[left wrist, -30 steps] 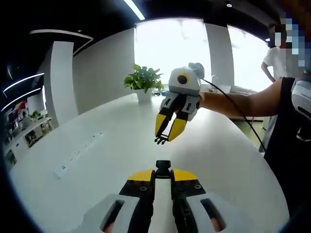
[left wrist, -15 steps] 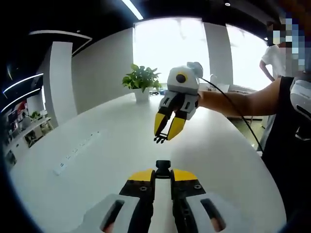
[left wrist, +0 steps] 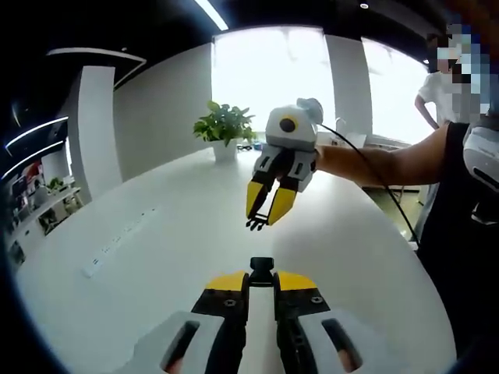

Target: Snap the two parts of the plastic buckle together until the buckle closes and remains connected.

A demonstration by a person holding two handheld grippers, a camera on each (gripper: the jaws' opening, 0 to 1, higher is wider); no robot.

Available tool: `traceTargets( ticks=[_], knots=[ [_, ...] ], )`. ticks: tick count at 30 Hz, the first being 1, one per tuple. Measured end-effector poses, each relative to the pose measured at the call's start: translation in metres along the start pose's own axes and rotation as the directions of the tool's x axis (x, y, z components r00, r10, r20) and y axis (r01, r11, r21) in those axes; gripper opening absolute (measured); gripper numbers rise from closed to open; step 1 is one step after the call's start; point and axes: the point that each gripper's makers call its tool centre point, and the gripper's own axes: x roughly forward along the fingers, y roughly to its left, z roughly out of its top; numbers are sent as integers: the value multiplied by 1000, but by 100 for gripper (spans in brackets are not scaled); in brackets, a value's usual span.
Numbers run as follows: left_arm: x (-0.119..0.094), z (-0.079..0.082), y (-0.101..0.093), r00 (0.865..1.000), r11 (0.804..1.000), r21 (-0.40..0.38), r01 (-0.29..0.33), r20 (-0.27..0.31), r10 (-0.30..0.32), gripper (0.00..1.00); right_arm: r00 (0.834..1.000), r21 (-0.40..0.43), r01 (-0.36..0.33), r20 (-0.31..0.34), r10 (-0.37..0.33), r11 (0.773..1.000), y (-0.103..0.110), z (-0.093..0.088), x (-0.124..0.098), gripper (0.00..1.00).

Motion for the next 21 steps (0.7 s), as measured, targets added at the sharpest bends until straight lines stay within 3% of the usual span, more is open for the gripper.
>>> traceTargets(
  ticks=[21],
  knots=[
    [-3, -8, -17, 1000, 1000, -7, 14, -6, -14, 10, 999, 15, -31, -15, 31, 999, 20, 1, 1, 11]
  ],
)
